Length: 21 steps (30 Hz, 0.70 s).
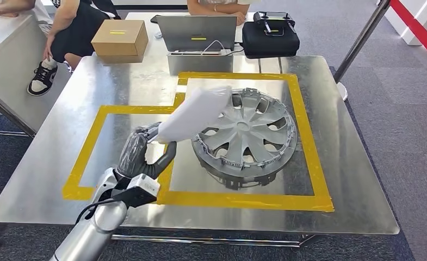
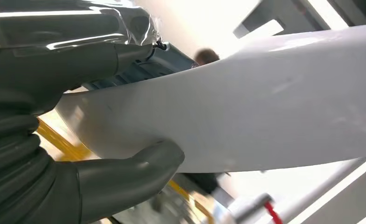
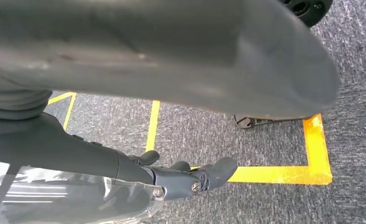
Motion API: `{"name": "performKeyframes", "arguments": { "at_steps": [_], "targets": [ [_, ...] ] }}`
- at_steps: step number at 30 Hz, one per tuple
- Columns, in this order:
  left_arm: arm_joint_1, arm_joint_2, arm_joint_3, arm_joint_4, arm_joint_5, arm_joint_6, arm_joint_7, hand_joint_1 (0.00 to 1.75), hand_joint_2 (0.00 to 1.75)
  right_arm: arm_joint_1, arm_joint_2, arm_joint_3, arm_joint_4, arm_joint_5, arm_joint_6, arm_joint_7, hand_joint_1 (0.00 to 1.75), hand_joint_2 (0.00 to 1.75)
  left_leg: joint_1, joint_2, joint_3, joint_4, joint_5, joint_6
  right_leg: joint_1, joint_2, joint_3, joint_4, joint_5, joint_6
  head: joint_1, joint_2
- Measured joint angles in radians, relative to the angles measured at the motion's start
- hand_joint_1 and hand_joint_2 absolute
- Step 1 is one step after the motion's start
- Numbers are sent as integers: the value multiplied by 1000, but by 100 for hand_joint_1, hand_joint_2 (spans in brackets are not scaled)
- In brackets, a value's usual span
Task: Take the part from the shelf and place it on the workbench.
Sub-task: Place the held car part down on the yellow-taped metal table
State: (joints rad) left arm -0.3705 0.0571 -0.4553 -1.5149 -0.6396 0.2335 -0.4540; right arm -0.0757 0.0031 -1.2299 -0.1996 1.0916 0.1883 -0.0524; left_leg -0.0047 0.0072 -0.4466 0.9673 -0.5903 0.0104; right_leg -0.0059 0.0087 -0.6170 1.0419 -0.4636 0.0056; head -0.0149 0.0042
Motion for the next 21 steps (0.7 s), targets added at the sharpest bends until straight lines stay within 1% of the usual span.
{"name": "performKeyframes", "arguments": {
  "at_steps": [2, 5, 9, 11, 15, 21],
  "targets": [
    [-18, 10, 28, 48, -41, 35, 14, 175, 175, 1, 0, 0, 0, 2, 0, 1, 0, 0, 0, 0, 1, 0, 0, -2, 0, 0, 2, 0, 0, 0, 0, 0],
    [-57, 29, 53, 136, -187, 133, 84, 175, 175, 0, 0, 0, 0, 6, -1, -1, 0, 0, -1, 0, 3, 0, 1, -2, -1, 0, 4, -1, 1, 0, 0, 0],
    [-143, 70, 99, 346, -459, 308, 209, 175, 175, 1, 1, 1, 0, 14, -1, -5, 0, 0, -2, 1, 4, 0, 1, -3, -2, 0, 5, -1, 1, 0, 0, 0],
    [-184, 88, 124, 467, -554, 358, 256, 175, 175, 0, 2, 1, 0, 14, -1, -5, 0, 0, -2, 1, 5, 0, 1, -3, -2, 0, 5, -1, 1, 0, 0, 0],
    [-251, 109, 167, 682, -651, 397, 315, 175, 175, 0, 5, 0, 0, 15, -2, -5, 0, 0, -2, 1, 4, 0, 1, -3, -2, 0, 5, -1, 1, 0, 0, 0],
    [-297, 119, 200, 886, -705, 402, 349, 175, 175, -1, 9, 1, 0, 21, -7, -5, 0, 0, -2, 1, 4, 0, 0, -3, -2, 0, 5, -1, 1, 0, 0, 0]
  ]
}}
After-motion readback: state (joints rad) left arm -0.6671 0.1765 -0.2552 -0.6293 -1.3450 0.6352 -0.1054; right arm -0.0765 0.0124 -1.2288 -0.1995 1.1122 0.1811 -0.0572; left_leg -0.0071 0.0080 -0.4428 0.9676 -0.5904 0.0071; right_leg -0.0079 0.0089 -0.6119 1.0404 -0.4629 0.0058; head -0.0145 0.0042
